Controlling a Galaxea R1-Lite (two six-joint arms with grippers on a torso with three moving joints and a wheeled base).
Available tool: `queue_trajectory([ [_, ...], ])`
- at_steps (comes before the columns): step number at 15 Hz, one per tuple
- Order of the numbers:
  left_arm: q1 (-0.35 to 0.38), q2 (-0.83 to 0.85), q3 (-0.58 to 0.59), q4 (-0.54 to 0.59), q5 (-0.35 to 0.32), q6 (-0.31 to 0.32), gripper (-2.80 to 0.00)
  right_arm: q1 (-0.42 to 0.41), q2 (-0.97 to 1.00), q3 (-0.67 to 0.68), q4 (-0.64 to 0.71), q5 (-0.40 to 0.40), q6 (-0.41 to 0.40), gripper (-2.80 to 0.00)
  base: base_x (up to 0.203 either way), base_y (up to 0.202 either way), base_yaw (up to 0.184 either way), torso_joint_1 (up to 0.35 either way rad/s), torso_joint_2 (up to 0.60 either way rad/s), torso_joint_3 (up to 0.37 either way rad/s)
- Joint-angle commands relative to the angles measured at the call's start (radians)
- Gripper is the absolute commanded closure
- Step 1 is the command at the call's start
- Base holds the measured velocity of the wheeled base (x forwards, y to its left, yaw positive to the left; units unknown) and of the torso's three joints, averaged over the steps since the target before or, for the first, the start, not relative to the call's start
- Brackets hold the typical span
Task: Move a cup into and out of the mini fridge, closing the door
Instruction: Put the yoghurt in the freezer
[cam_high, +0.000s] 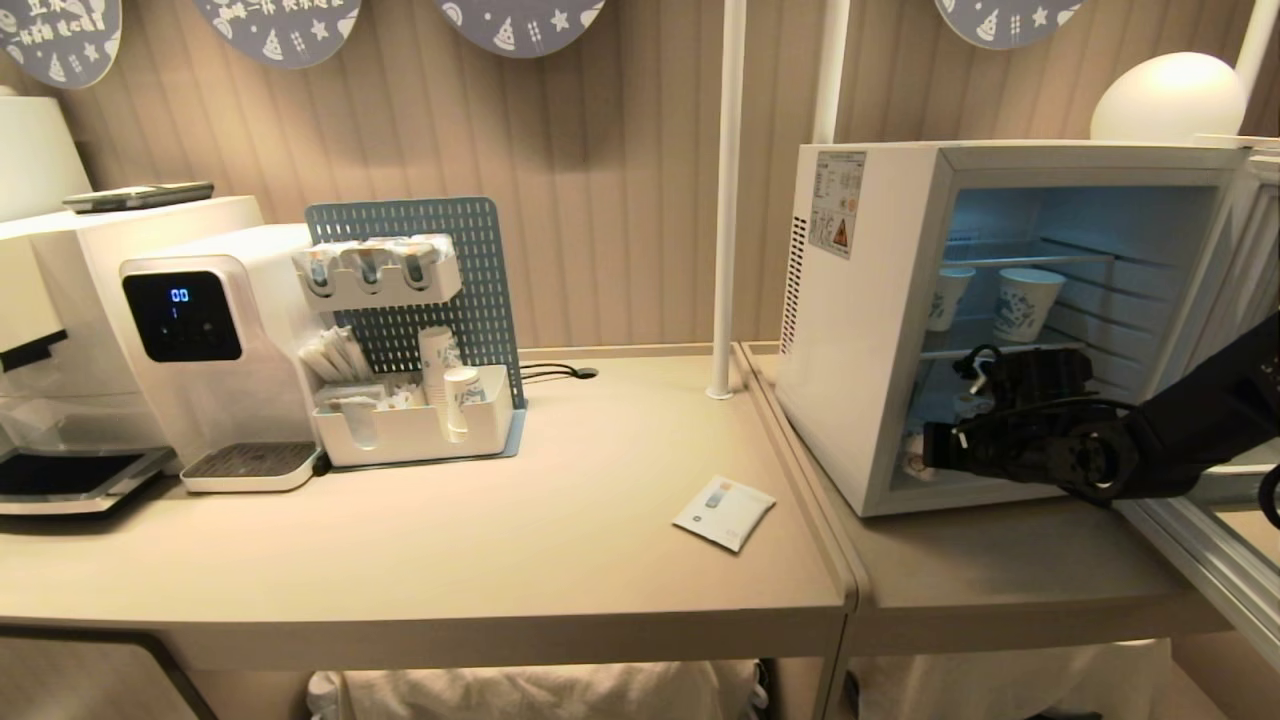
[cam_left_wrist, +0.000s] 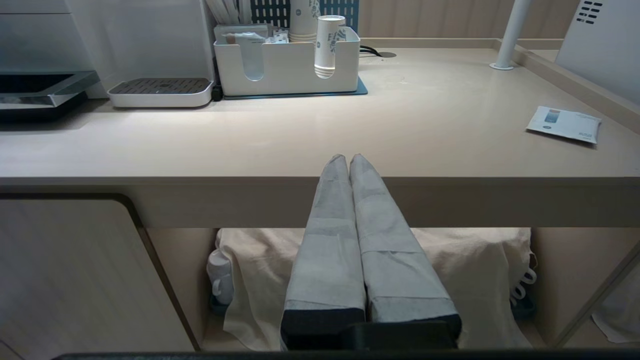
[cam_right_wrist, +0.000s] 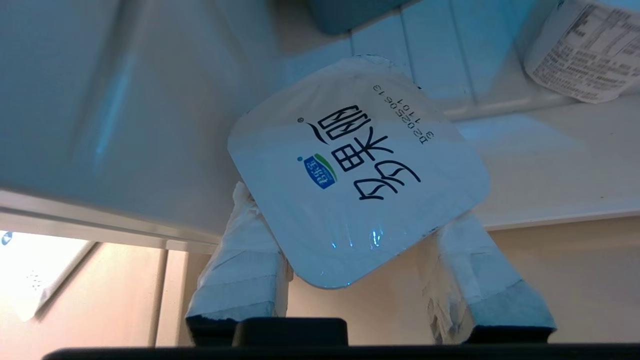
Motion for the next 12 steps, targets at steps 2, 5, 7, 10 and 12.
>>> queue_trajectory([
  [2, 0.0, 0.0, 0.003, 0.0, 0.0, -0.001, 0.0, 0.015, 0.024, -0.001, -0.013, -0.029, -0.009, -2.8, 0.0, 0.0, 0.0, 0.0, 0.0, 0.0],
  [5, 0.0, 0.0, 0.003, 0.0, 0.0, -0.001, 0.0, 0.015, 0.034, -0.004, -0.016, -0.038, -0.012, -2.8, 0.0, 0.0, 0.0, 0.0, 0.0, 0.0],
  [7, 0.0, 0.0, 0.003, 0.0, 0.0, -0.001, 0.0, 0.015, 0.039, -0.008, -0.016, -0.038, -0.011, -2.8, 0.0, 0.0, 0.0, 0.0, 0.0, 0.0],
  [10, 0.0, 0.0, 0.003, 0.0, 0.0, -0.001, 0.0, 0.015, 0.034, -0.009, -0.015, -0.038, -0.011, -2.8, 0.0, 0.0, 0.0, 0.0, 0.0, 0.0],
  [12, 0.0, 0.0, 0.003, 0.0, 0.0, -0.001, 0.0, 0.015, 0.028, -0.009, -0.014, -0.039, -0.01, -2.8, 0.0, 0.0, 0.0, 0.0, 0.0, 0.0],
])
